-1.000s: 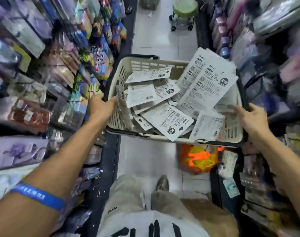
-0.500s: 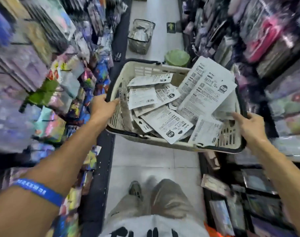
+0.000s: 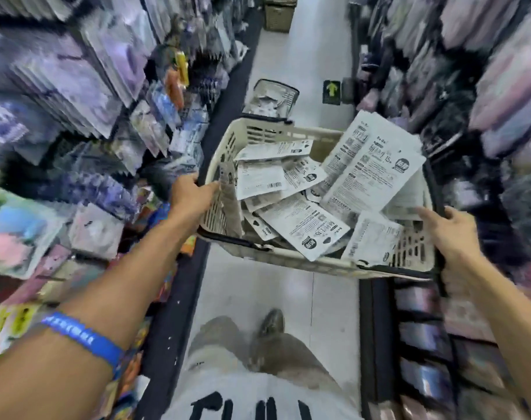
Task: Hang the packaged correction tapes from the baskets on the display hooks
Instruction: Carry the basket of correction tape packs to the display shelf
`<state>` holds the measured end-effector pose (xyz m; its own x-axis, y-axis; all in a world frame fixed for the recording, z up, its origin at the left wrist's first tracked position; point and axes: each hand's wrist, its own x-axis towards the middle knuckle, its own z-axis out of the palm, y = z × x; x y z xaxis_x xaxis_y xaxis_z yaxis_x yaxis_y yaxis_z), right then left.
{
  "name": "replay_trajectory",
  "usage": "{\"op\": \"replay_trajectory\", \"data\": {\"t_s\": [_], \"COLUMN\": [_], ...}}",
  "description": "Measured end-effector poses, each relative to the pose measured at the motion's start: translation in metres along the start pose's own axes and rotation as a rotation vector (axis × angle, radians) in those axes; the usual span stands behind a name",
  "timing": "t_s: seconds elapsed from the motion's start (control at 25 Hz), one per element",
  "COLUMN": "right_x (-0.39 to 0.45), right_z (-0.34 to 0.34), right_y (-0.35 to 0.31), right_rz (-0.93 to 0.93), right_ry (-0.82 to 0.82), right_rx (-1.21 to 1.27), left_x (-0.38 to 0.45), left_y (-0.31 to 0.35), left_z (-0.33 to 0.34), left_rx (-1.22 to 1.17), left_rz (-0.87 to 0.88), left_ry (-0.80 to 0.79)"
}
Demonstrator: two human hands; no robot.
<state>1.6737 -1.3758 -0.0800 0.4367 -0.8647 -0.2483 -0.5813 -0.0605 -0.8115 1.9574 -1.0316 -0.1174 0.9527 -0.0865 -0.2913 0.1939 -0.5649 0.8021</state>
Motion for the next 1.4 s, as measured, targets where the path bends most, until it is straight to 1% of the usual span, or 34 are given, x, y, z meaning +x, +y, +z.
{"op": "replay_trajectory", "data": {"t_s": [0.08, 0.2, 0.32, 0.44, 0.6, 0.68, 0.76, 0.92, 1.0, 1.12, 1.16, 1.24, 1.32, 1.4], "right_x": [0.076, 0.184, 0.309, 0.426, 0.551, 0.609, 0.670, 0.779, 0.839, 0.912, 0.924, 0.937, 0.932, 0.915], "right_z": [0.017, 0.049, 0.102, 0.155, 0.198, 0.223, 0.251, 0.314, 0.352, 0.397, 0.407, 0.429, 0.450, 0.473], "right_y": [-0.053, -0.109, -0.155, -0.209, -0.281, -0.324, -0.359, -0.405, -0.426, -0.439, -0.441, -0.448, -0.453, -0.449], "right_rz": [-0.012, -0.012, -0.003, 0.007, 0.002, -0.006, -0.052, -0.153, -0.182, -0.191, -0.199, -0.227, -0.301, -0.398], "right_ry": [-0.007, -0.007, -0.028, -0.032, -0.066, -0.108, -0.154, -0.303, -0.381, -0.522, -0.573, -0.671, -0.763, -0.867], "right_rx": [-0.015, -0.015, -0.026, -0.073, -0.152, -0.197, -0.216, -0.295, -0.329, -0.340, -0.365, -0.405, -0.452, -0.509], "left_x": [0.064, 0.159, 0.277, 0.395, 0.502, 0.546, 0.586, 0.645, 0.674, 0.694, 0.690, 0.667, 0.627, 0.576], "left_y": [0.044, 0.098, 0.146, 0.190, 0.247, 0.275, 0.291, 0.302, 0.309, 0.317, 0.317, 0.309, 0.294, 0.274], "left_z": [0.022, 0.058, 0.104, 0.142, 0.173, 0.182, 0.193, 0.225, 0.246, 0.277, 0.285, 0.300, 0.312, 0.322], "left_rx": [-0.028, -0.016, -0.011, -0.064, -0.076, -0.118, -0.135, -0.005, 0.025, -0.025, -0.045, -0.131, -0.206, -0.235], "left_rz": [-0.039, -0.055, -0.057, -0.116, -0.157, -0.211, -0.267, -0.284, -0.364, -0.491, -0.523, -0.637, -0.762, -0.893], "left_ry": [-0.001, 0.014, 0.045, 0.023, 0.042, 0.067, 0.115, 0.240, 0.310, 0.366, 0.386, 0.475, 0.570, 0.627]}}
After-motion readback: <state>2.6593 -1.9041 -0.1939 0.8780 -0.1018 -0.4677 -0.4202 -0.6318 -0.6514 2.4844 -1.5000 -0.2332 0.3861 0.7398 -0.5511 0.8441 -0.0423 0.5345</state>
